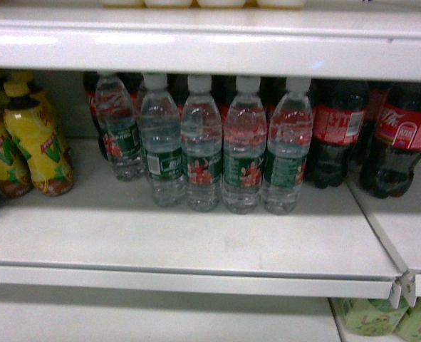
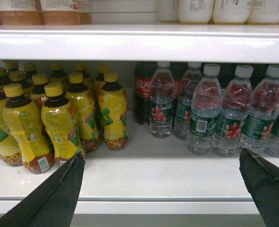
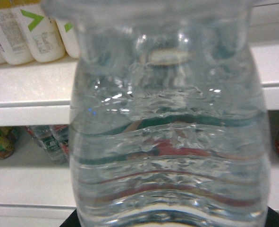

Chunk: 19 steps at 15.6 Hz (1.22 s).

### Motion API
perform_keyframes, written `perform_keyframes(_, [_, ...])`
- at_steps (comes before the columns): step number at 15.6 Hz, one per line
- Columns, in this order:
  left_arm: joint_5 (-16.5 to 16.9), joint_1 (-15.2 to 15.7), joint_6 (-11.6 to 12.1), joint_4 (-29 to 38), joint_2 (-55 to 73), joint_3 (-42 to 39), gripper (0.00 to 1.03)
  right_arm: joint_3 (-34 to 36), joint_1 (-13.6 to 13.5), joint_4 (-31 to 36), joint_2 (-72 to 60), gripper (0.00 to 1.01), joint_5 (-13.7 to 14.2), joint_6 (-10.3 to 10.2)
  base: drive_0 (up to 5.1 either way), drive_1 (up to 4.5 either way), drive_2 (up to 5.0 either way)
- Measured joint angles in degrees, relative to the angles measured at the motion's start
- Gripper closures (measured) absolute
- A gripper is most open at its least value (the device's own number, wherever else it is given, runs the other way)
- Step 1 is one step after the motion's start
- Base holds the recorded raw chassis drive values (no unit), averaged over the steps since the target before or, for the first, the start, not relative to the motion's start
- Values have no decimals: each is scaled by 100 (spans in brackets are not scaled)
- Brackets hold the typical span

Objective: Move water from second to third shelf

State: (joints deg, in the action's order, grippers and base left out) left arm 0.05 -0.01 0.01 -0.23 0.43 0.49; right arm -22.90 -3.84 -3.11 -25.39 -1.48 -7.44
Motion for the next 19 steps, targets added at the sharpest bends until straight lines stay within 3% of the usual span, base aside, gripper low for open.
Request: perform_keyframes(19, [-9,0,0,7,0,2,5,-26,0,4,0,58,-2,2,0,0,0])
